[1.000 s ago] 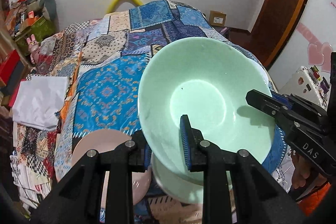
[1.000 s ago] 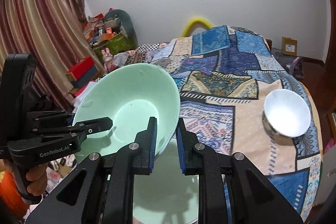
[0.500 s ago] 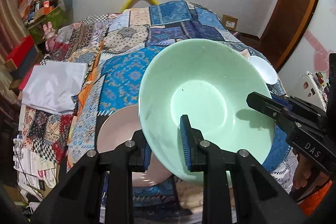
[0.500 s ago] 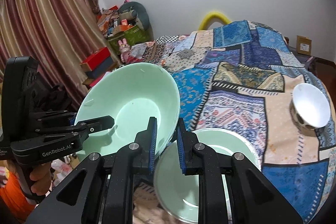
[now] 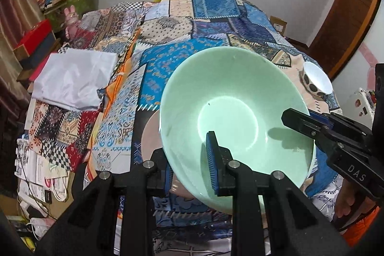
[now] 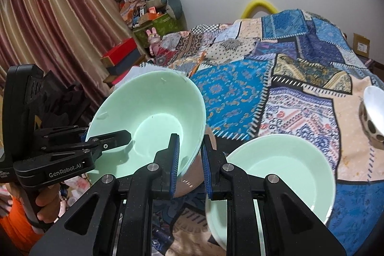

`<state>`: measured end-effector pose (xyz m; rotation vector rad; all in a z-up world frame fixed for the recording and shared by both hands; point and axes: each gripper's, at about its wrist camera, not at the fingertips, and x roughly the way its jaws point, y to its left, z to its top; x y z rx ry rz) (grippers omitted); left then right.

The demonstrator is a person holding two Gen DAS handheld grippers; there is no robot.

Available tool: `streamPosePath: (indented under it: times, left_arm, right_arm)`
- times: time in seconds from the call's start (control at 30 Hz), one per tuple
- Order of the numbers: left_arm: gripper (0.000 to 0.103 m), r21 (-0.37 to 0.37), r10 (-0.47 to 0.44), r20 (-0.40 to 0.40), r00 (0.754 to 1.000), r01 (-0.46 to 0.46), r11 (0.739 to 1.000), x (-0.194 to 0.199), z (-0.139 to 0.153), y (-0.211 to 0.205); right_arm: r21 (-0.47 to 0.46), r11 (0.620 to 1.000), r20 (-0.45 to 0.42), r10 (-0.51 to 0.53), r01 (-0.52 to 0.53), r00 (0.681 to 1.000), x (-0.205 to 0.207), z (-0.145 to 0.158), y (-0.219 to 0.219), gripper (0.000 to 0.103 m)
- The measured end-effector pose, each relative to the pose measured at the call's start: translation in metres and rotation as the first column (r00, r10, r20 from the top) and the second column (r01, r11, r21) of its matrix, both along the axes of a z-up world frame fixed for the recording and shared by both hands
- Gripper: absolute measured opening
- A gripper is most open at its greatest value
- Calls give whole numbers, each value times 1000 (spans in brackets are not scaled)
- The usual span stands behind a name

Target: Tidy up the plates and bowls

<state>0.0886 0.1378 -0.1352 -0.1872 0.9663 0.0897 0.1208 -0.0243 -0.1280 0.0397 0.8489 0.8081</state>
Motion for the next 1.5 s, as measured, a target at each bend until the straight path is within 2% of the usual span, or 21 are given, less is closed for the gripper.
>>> streamPosePath:
  times: [0.53, 1.0, 1.2, 1.5]
  left_arm:
    - [24, -51, 28, -93, 995, -32, 998, 2, -48, 27]
    - [24, -74, 39, -151, 988, -50, 996, 14, -76, 36]
    - [24, -80, 35, -156, 987, -48, 996, 19, -82, 37]
    - [24, -34, 32, -153, 988, -38, 999, 19, -84, 32]
  right_arm:
    - [-41, 998, -109, 35, -39, 993, 2, -37, 25, 16]
    - [-61, 997, -170, 37, -48, 985, 10, -59, 32, 16]
    - [-73, 996, -161, 31, -43, 986, 11, -60, 32, 16]
    - [-107, 993, -117, 28, -41, 993, 5, -53, 34, 19]
